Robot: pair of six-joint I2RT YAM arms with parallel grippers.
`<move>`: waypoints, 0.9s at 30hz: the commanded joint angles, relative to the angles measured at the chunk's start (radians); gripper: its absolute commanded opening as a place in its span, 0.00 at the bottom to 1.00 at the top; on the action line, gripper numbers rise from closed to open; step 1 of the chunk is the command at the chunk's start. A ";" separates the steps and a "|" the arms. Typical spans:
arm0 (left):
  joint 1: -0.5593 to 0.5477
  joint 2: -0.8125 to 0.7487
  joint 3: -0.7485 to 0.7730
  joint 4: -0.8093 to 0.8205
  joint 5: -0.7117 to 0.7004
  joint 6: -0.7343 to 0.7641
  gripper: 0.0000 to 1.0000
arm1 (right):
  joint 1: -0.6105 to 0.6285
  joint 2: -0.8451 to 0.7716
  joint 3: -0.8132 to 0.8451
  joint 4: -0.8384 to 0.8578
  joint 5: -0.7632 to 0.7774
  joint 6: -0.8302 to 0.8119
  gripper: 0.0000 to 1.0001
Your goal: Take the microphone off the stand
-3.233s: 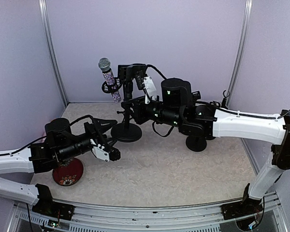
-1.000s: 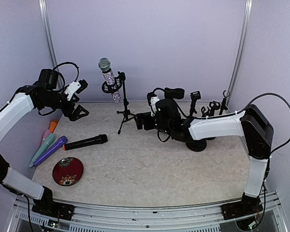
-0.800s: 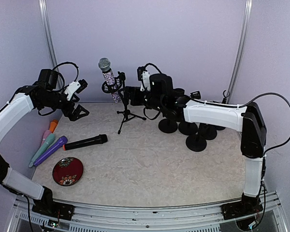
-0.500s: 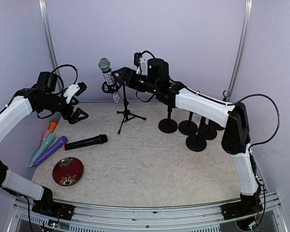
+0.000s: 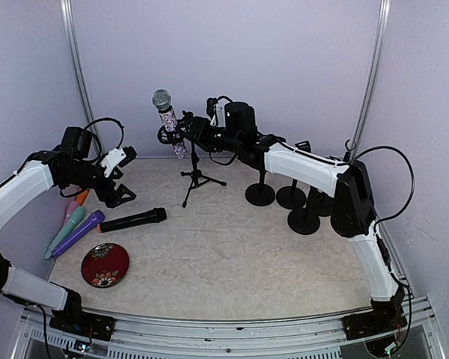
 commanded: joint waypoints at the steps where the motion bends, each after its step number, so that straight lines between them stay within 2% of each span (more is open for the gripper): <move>1: 0.014 -0.011 -0.007 0.036 -0.007 0.015 0.94 | -0.008 0.042 0.038 0.058 -0.045 0.069 0.50; 4: 0.015 -0.024 -0.016 0.046 -0.014 0.025 0.94 | -0.008 0.039 0.031 0.067 -0.047 0.085 0.38; 9: 0.015 -0.030 -0.034 0.049 -0.039 0.032 0.94 | -0.008 -0.020 -0.049 0.144 -0.051 0.117 0.13; 14: 0.015 -0.046 -0.061 0.062 -0.049 0.032 0.94 | 0.000 -0.131 -0.168 0.229 -0.040 0.149 0.00; 20: 0.007 -0.055 -0.039 0.064 -0.025 0.010 0.94 | 0.026 -0.259 -0.338 0.335 -0.025 0.193 0.00; 27: -0.038 -0.058 0.070 0.017 0.067 -0.043 0.96 | 0.064 -0.410 -0.550 0.441 0.019 0.259 0.00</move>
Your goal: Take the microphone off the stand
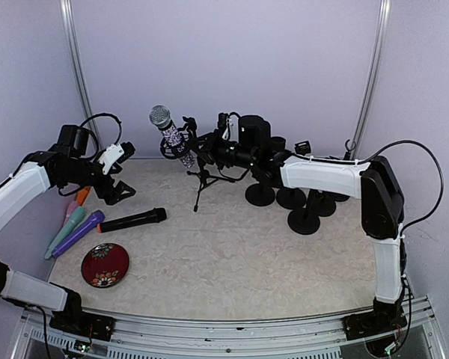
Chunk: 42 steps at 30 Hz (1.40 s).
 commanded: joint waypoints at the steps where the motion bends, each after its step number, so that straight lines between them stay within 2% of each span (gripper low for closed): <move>1: -0.039 -0.025 0.093 -0.026 0.093 -0.041 0.96 | 0.032 -0.168 -0.101 0.212 0.048 0.046 0.00; 6: -0.093 -0.029 0.135 -0.051 0.143 -0.067 0.97 | 0.066 -0.259 -0.250 0.291 0.111 0.104 0.00; 14: -0.137 -0.021 0.168 -0.051 0.174 -0.081 0.97 | 0.115 -0.278 -0.324 0.371 0.114 0.220 0.00; 21: -0.139 -0.029 0.188 -0.045 0.201 -0.094 0.97 | 0.162 -0.355 -0.407 0.380 0.220 0.170 0.00; 27: -0.140 -0.038 0.177 -0.030 0.237 -0.106 0.99 | 0.197 -0.395 -0.527 0.466 0.319 0.229 0.00; 30: -0.146 -0.025 0.187 -0.026 0.262 -0.121 0.99 | 0.201 -0.371 -0.525 0.478 0.299 0.243 0.00; 31: -0.153 -0.019 0.194 -0.022 0.265 -0.126 0.99 | 0.201 -0.366 -0.524 0.475 0.297 0.236 0.04; 34: -0.175 0.009 0.233 -0.022 0.264 -0.134 0.99 | 0.200 -0.369 -0.522 0.435 0.291 0.176 0.27; 37: -0.203 0.051 0.288 -0.040 0.284 -0.126 0.99 | 0.196 -0.390 -0.527 0.366 0.285 0.090 0.44; 40: -0.235 0.090 0.339 -0.043 0.295 -0.133 0.99 | 0.184 -0.422 -0.548 0.290 0.266 0.007 0.57; 42: -0.254 0.109 0.357 -0.034 0.301 -0.142 0.99 | 0.171 -0.451 -0.578 0.235 0.250 -0.034 0.62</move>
